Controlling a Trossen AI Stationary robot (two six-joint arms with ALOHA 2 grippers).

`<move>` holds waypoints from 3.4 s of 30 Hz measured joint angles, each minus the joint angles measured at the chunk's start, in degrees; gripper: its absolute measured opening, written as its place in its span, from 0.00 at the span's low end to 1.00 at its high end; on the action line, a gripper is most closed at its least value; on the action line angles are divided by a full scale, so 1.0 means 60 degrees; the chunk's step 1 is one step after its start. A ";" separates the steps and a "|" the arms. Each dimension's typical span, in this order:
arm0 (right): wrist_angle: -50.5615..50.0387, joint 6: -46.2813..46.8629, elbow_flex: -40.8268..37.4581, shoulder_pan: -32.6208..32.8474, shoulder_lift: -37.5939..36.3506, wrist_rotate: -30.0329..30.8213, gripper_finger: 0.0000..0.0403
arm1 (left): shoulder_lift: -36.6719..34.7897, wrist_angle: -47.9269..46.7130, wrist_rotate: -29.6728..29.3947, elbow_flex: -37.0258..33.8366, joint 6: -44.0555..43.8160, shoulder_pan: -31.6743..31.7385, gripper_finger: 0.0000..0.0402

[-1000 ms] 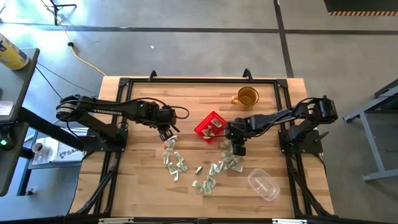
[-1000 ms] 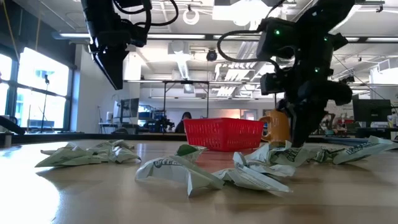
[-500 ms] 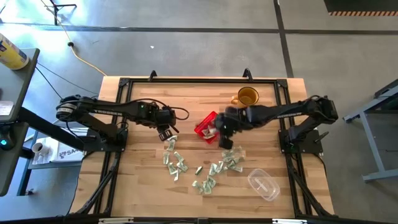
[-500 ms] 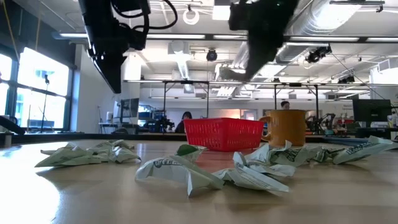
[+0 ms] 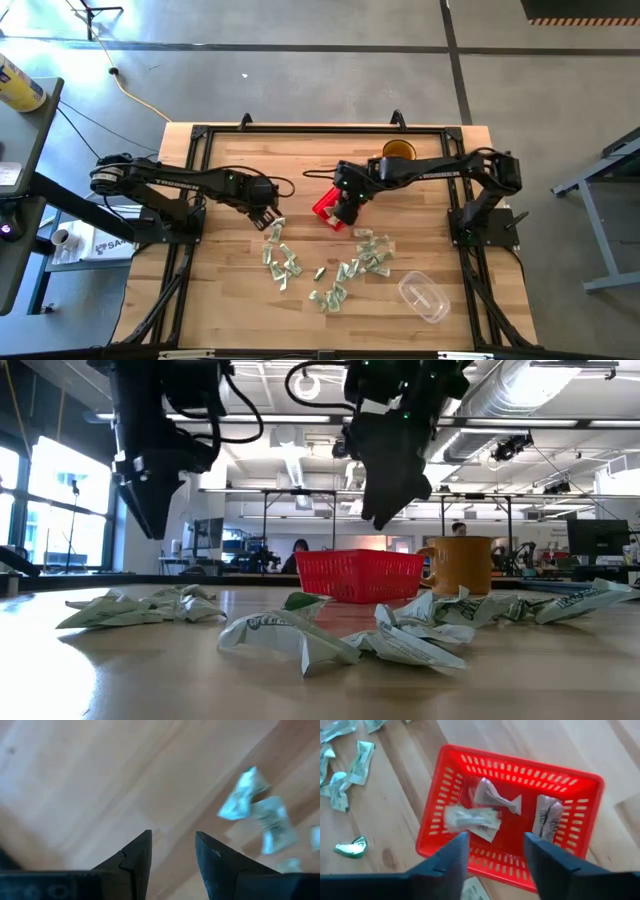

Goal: Pick and place items into bin
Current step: Put the white stevia packet into the red bin

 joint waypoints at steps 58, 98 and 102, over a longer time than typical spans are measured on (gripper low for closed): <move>-0.6055 0.3525 0.0006 0.2367 -0.1801 0.3381 0.71 | 0.3199 0.5413 0.3071 0.3359 0.4878 0.0025 0.11; 0.2862 -0.0772 -0.5910 0.3125 -0.2234 0.1316 0.71 | -0.0636 0.0383 0.0363 0.0627 0.1580 -0.0186 0.47; 0.2892 -0.0792 -0.5897 0.2658 -0.1892 0.0964 0.64 | -0.1064 -0.0005 0.0362 0.0397 0.1209 -0.0189 0.47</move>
